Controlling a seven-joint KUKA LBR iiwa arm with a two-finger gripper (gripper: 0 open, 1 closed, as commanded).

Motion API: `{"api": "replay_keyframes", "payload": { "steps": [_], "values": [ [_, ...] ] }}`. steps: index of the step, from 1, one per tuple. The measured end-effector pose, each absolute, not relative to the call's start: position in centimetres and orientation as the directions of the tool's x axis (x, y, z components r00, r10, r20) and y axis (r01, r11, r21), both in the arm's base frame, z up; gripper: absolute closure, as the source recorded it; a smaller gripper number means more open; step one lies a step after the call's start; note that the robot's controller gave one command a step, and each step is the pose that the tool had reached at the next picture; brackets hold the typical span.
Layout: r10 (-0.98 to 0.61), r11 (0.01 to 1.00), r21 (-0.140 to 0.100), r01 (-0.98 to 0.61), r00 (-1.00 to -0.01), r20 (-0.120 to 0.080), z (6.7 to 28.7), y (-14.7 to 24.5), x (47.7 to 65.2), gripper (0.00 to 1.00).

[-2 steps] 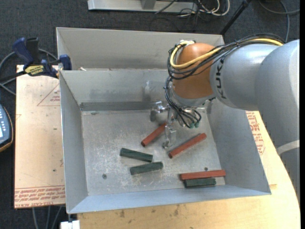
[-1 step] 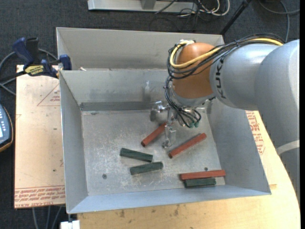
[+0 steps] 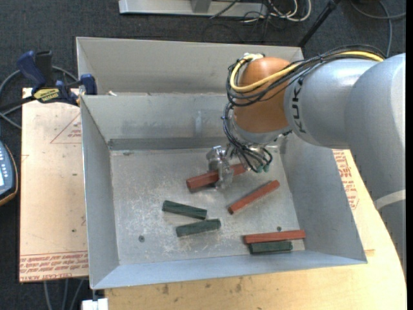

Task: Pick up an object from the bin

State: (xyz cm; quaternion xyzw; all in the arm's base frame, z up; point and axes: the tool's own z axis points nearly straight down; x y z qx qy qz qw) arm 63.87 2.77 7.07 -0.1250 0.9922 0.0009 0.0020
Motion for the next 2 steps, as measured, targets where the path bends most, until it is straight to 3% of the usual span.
{"api": "replay_keyframes", "payload": {
  "steps": [1,2],
  "values": [
    [-0.247,0.969,0.001,-0.247,-0.969,-0.004,7.4,2.8,63.9,1.00],
    [-0.246,0.969,-0.002,-0.246,-0.969,-0.013,18.0,2.9,64.2,1.00]
  ]
}}
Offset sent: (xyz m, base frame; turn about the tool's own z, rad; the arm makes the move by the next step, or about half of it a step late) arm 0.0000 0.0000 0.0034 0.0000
